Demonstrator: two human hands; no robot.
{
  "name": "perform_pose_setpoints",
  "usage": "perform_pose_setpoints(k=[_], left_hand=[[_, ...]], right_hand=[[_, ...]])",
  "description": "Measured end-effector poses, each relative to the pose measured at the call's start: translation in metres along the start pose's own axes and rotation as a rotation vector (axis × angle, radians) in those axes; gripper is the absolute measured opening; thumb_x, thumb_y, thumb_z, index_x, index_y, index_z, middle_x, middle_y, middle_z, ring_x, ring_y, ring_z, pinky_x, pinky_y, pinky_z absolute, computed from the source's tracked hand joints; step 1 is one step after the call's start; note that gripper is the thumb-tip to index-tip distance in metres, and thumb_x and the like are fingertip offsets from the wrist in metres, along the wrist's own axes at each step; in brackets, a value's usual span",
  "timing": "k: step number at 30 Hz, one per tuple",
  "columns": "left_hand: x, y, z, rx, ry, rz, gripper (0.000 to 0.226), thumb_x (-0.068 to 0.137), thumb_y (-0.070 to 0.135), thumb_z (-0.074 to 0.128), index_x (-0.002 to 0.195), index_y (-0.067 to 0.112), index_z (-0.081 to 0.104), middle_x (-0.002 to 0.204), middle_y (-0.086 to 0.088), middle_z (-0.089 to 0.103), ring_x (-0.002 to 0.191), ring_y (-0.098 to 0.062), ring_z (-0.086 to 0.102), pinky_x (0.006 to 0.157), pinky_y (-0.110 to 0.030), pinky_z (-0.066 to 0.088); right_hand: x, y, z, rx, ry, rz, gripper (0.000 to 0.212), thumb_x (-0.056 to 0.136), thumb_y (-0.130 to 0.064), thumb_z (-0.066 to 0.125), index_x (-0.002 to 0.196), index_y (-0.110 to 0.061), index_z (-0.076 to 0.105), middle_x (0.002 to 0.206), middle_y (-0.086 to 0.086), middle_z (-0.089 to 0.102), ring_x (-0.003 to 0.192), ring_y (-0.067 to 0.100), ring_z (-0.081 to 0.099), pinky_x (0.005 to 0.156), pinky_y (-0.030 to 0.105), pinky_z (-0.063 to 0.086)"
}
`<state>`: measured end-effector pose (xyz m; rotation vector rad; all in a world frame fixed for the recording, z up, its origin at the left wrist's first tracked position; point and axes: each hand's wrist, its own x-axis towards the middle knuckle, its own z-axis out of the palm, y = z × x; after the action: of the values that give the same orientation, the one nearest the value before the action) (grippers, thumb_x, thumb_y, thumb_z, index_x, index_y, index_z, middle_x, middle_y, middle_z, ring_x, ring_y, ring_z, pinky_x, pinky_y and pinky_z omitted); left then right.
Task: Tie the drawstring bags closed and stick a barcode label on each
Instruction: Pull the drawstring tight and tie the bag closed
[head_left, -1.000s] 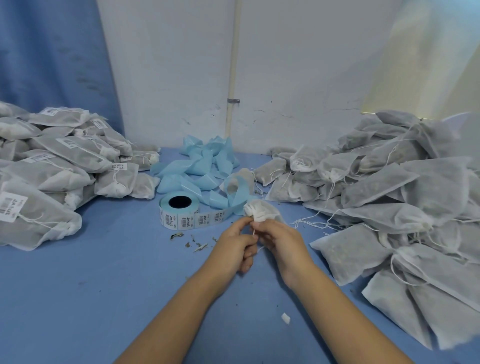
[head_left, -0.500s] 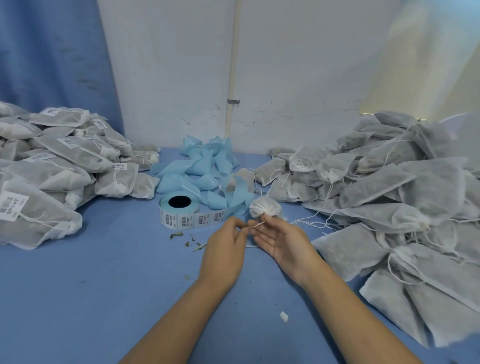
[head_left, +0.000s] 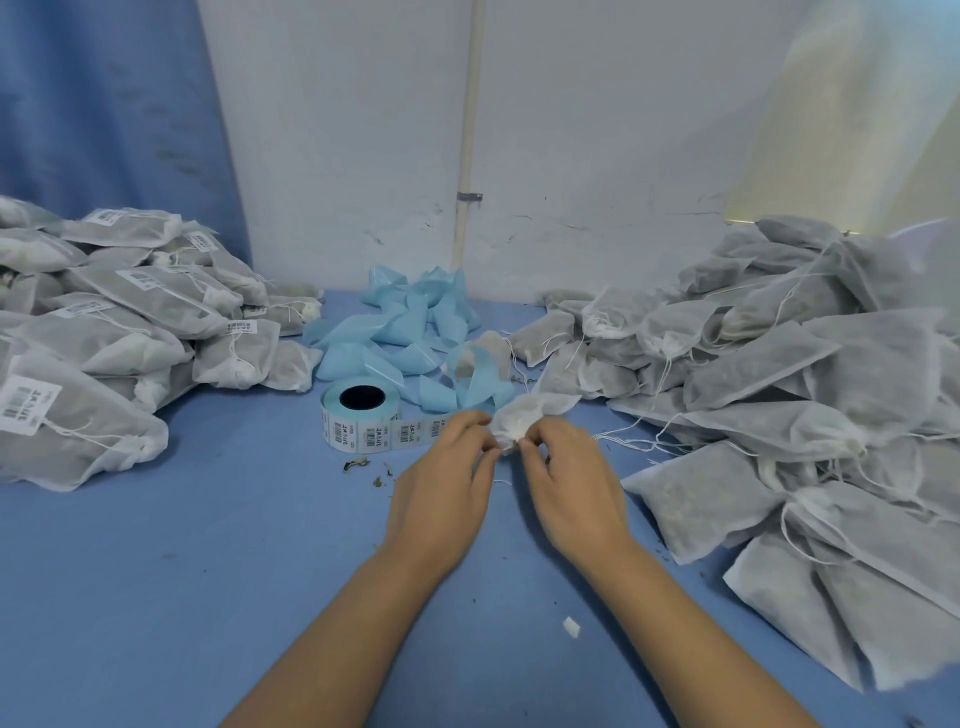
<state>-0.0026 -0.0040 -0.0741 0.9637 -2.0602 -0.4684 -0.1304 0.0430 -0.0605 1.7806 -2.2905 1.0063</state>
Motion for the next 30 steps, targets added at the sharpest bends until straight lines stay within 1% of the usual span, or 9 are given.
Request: perform_pose_setpoints(k=[4, 7, 9, 11, 16, 19, 23, 26, 30], left_hand=[[-0.0022, 0.0026, 0.0056, -0.111, -0.068, 0.058, 0.015, 0.098, 0.018, 0.046, 0.105, 0.019, 0.059, 0.135, 0.026, 0.043, 0.104, -0.001, 0.054, 0.081, -0.019, 0.042], [-0.0024, 0.0062, 0.0040, -0.291, -0.061, -0.031, 0.031, 0.099, 0.014, 0.046, 0.121, 0.033, 0.055, 0.105, 0.024, 0.059, 0.082, 0.005, 0.058, 0.074, -0.008, 0.040], [-0.0014, 0.0070, 0.0026, -0.331, -0.065, -0.070, 0.027, 0.099, 0.017, 0.046, 0.098, 0.043, 0.053, 0.095, 0.023, 0.060, 0.071, 0.005, 0.061, 0.071, -0.019, 0.046], [-0.0007, 0.0057, 0.0024, -0.354, -0.078, -0.094, 0.023, 0.099, 0.020, 0.046, 0.083, 0.037, 0.048, 0.097, 0.023, 0.060, 0.066, 0.003, 0.062, 0.071, -0.027, 0.049], [0.0007, 0.0033, 0.0034, -0.410, -0.142, -0.108, 0.010, 0.098, 0.020, 0.047, 0.097, 0.015, 0.055, 0.078, 0.019, 0.061, 0.060, -0.002, 0.060, 0.062, -0.014, 0.043], [0.0011, 0.0027, 0.0041, -0.305, -0.145, -0.076, 0.010, 0.098, 0.020, 0.048, 0.098, 0.017, 0.058, 0.103, 0.012, 0.063, 0.078, -0.009, 0.061, 0.077, -0.029, 0.049], [0.0002, 0.0028, 0.0051, 0.003, -0.097, 0.031, 0.011, 0.097, 0.024, 0.048, 0.096, 0.020, 0.059, 0.142, 0.024, 0.029, 0.083, -0.003, 0.053, 0.059, -0.028, 0.042], [-0.0005, 0.0031, 0.0077, 0.037, -0.130, 0.048, 0.013, 0.098, 0.025, 0.045, 0.095, 0.021, 0.057, 0.148, 0.028, 0.021, 0.083, -0.005, 0.054, 0.056, -0.029, 0.040], [-0.0005, 0.0017, 0.0090, -0.019, -0.120, 0.058, 0.013, 0.098, 0.023, 0.045, 0.100, 0.020, 0.057, 0.134, 0.022, 0.043, 0.096, -0.005, 0.054, 0.070, -0.033, 0.047]], right_hand=[[-0.0029, -0.0026, 0.0009, -0.186, 0.023, -0.136, 0.023, 0.093, -0.013, 0.047, 0.112, -0.018, 0.058, 0.120, -0.005, 0.059, 0.110, 0.021, 0.048, 0.082, 0.034, 0.039], [-0.0048, -0.0038, -0.0010, -0.158, 0.027, -0.185, 0.047, 0.085, -0.007, 0.054, 0.132, -0.013, 0.054, 0.142, -0.002, 0.049, 0.127, 0.022, 0.044, 0.097, 0.036, 0.041], [-0.0061, -0.0047, -0.0013, -0.134, 0.037, -0.203, 0.055, 0.082, -0.004, 0.055, 0.136, -0.012, 0.051, 0.146, -0.002, 0.046, 0.130, 0.023, 0.043, 0.100, 0.036, 0.040], [-0.0069, -0.0055, -0.0010, -0.106, 0.071, -0.209, 0.056, 0.080, -0.002, 0.057, 0.135, -0.011, 0.052, 0.145, -0.001, 0.047, 0.128, 0.024, 0.045, 0.099, 0.037, 0.041], [-0.0068, -0.0062, -0.0013, -0.075, 0.181, -0.248, 0.049, 0.071, 0.004, 0.060, 0.118, -0.005, 0.064, 0.128, 0.006, 0.062, 0.112, 0.030, 0.058, 0.085, 0.043, 0.052], [-0.0071, -0.0056, -0.0011, -0.090, 0.219, -0.268, 0.046, 0.069, 0.001, 0.056, 0.113, -0.006, 0.067, 0.122, 0.004, 0.066, 0.106, 0.030, 0.061, 0.080, 0.043, 0.053], [-0.0083, -0.0048, 0.0008, -0.124, 0.247, -0.283, 0.044, 0.067, 0.000, 0.059, 0.108, -0.008, 0.070, 0.116, 0.001, 0.069, 0.102, 0.029, 0.063, 0.078, 0.040, 0.051], [-0.0085, -0.0039, 0.0014, -0.114, 0.260, -0.271, 0.039, 0.071, -0.004, 0.054, 0.106, -0.009, 0.071, 0.113, 0.000, 0.070, 0.102, 0.029, 0.063, 0.079, 0.042, 0.053], [-0.0079, 0.0005, 0.0046, -0.008, 0.257, -0.217, 0.029, 0.083, -0.009, 0.058, 0.108, -0.013, 0.072, 0.113, -0.005, 0.070, 0.104, 0.024, 0.059, 0.084, 0.036, 0.050]])
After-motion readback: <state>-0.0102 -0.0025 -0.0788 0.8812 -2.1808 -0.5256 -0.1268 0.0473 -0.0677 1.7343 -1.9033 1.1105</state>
